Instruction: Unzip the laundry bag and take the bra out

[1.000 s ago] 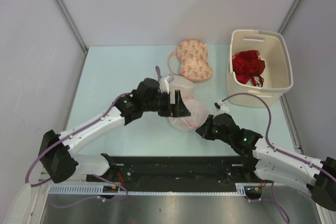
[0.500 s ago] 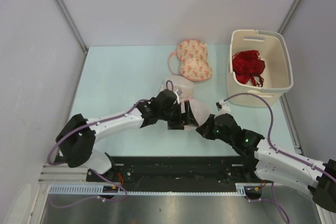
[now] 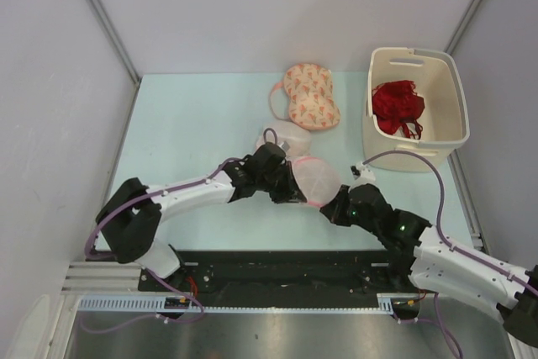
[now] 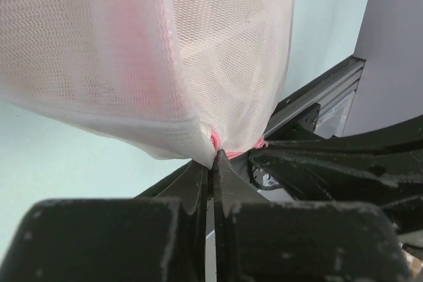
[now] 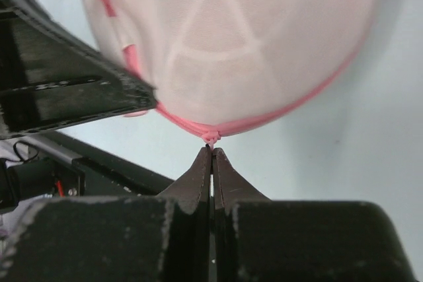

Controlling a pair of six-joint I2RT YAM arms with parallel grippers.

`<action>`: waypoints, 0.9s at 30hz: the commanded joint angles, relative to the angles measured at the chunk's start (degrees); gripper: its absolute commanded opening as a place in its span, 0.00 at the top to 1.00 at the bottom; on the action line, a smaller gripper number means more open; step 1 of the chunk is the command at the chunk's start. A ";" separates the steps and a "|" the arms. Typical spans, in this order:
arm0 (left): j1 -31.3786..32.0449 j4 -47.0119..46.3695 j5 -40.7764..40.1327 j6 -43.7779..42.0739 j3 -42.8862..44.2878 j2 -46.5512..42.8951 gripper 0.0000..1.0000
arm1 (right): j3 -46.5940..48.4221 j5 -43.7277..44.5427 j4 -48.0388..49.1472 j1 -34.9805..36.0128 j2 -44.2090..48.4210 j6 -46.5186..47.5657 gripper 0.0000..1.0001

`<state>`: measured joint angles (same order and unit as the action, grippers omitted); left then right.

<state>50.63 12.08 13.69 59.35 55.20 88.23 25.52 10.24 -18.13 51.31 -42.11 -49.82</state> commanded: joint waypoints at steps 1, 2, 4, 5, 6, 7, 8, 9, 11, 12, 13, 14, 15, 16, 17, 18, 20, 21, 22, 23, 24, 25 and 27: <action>-2.02 1.81 -2.27 -2.22 0.44 -4.89 0.99 | 1.55 1.80 -6.55 -4.53 2.38 4.28 1.00; -2.20 1.98 -2.35 -2.40 0.17 -5.60 1.00 | 1.55 1.54 -7.09 -5.68 2.64 4.99 1.00; -3.16 2.77 -1.83 -3.10 -0.44 -7.70 1.00 | 1.38 0.31 -8.23 -8.58 3.08 6.40 1.00; -3.43 2.52 -0.78 -3.62 -0.62 -8.33 1.00 | 1.29 -0.39 -8.32 -11.47 3.17 7.62 1.00; -3.78 2.60 -0.16 -4.50 -0.71 -8.94 1.00 | 1.20 -2.05 -8.32 -13.15 3.17 8.51 1.00; -4.39 2.86 0.45 -5.20 -0.45 -9.82 1.00 | 1.11 -2.85 -7.89 -14.64 3.08 9.12 1.00; -4.75 2.95 2.02 -5.91 -0.27 -10.26 1.00 | 1.11 -3.64 -7.54 -17.36 2.65 10.78 1.00; -5.54 3.39 3.00 -7.66 0.08 -10.44 1.00 | 1.20 -4.95 -6.66 -18.51 2.38 11.50 1.00; -6.33 4.79 5.97 -10.03 1.40 -10.88 1.00 | 1.02 -5.75 -5.69 -20.71 0.72 12.55 1.00; -7.03 5.58 7.13 -12.83 2.01 -10.71 1.00 | 1.02 -6.54 -4.90 -22.38 0.19 13.60 1.00; -7.39 6.81 8.27 -14.42 2.97 -10.36 1.00 | 0.94 -7.07 -4.55 -23.26 -0.16 13.87 1.00; -7.65 7.95 8.98 -15.75 3.68 -9.66 1.00 | 1.02 -7.95 -4.20 -23.71 -0.25 14.05 1.00; -7.91 8.83 9.42 -17.76 4.12 -9.30 1.00 | 0.94 -9.35 -3.15 -23.97 0.01 14.23 1.00; -7.92 9.10 9.94 -18.74 4.56 -8.95 1.00 | 1.02 -9.62 -2.53 -23.80 0.27 14.14 1.00; -8.00 9.37 9.95 -19.53 4.74 -8.17 1.00 | 0.94 -11.71 -2.09 -23.54 0.62 13.70 1.00; -8.18 9.72 9.17 -20.23 5.18 -7.64 1.00 | 1.02 -13.21 -1.48 -22.58 1.32 12.48 1.00; -8.44 9.72 8.81 -20.94 5.88 -6.23 0.87 | 1.20 -13.58 -1.03 -20.56 2.03 10.55 1.00; -8.79 10.07 7.94 -21.81 7.45 -4.92 0.77 | 1.37 -12.36 -1.12 -19.16 2.64 9.49 1.00; -8.88 11.12 7.58 -22.35 8.34 -4.38 0.59 | 1.64 -11.22 -1.47 -15.57 2.82 7.04 1.00; -8.88 11.91 6.88 -22.87 9.48 -4.20 0.42 | 2.16 -7.99 -1.73 -13.80 2.91 5.72 1.00; -8.88 12.61 6.26 -23.83 10.44 -4.12 0.32 | 2.34 -6.13 -2.43 -12.04 2.91 4.22 1.00; -8.88 14.10 4.95 -24.37 12.02 -4.81 0.16 | 2.60 -4.72 -2.78 -8.54 2.56 0.64 1.00; -8.88 16.21 3.28 -25.42 13.96 -6.13 0.07 | 2.78 -1.72 -2.09 -5.71 1.77 -2.98 1.00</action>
<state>42.15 23.94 19.86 38.50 63.18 84.33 25.76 1.85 -20.91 39.99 -39.90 -43.97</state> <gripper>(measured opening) 0.853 0.009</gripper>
